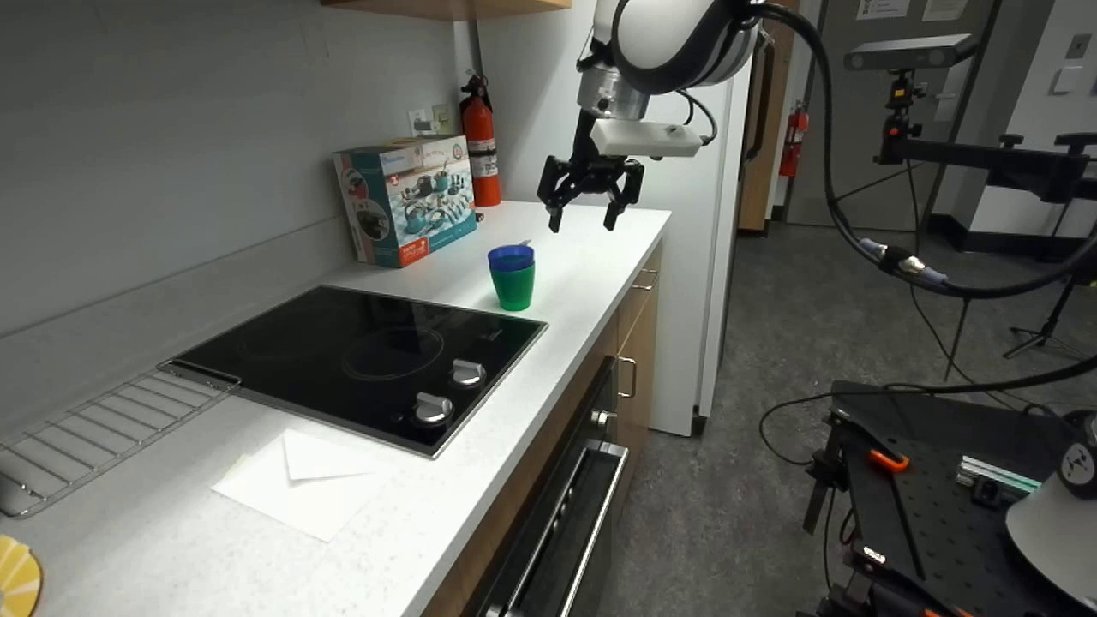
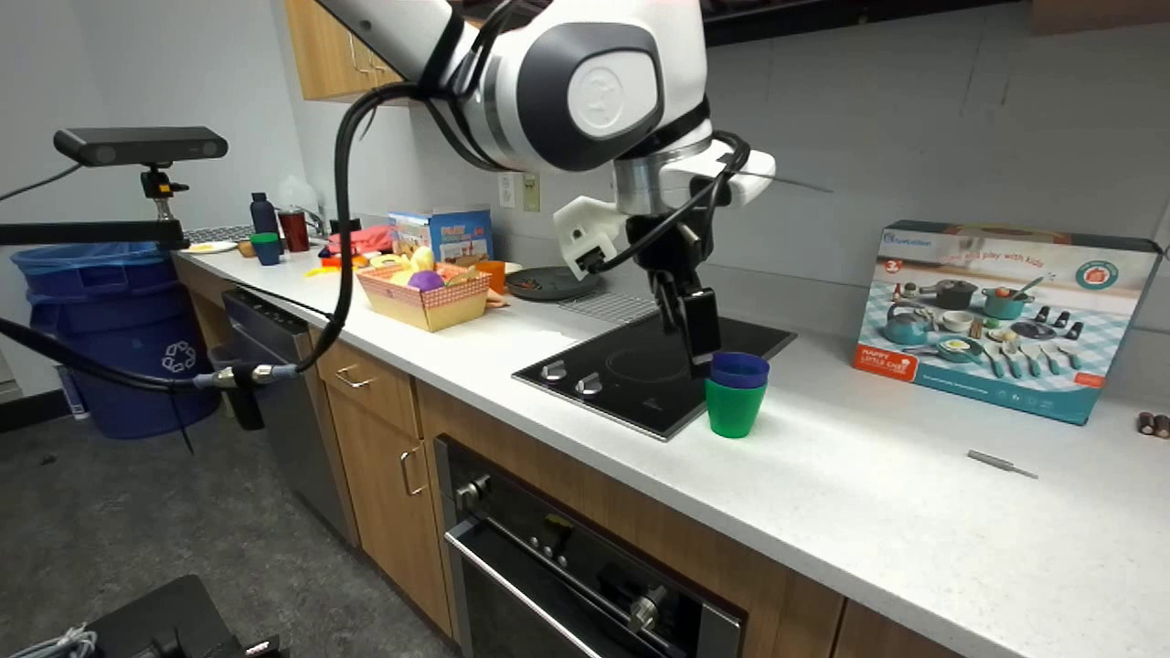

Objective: Move the cup to the left side of the stove

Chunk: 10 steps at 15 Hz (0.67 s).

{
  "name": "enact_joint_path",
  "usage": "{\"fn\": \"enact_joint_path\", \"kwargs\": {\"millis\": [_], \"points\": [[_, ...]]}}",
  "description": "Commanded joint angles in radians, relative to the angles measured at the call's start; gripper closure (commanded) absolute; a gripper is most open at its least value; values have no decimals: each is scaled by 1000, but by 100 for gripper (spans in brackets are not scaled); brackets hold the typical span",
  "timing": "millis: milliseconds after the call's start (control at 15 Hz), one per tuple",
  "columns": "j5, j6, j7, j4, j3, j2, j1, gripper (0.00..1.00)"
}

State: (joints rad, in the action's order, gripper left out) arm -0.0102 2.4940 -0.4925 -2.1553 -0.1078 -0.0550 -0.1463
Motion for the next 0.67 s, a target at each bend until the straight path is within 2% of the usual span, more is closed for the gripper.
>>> {"fn": "enact_joint_path", "kwargs": {"millis": [0, 400, 600], "points": [[34, -40, 4, 175, -39, -145, 0, 0], [-2, -62, 107, 375, -60, -319, 0, 0], [-52, -115, 196, 454, -34, -370, -14, 0]]}}
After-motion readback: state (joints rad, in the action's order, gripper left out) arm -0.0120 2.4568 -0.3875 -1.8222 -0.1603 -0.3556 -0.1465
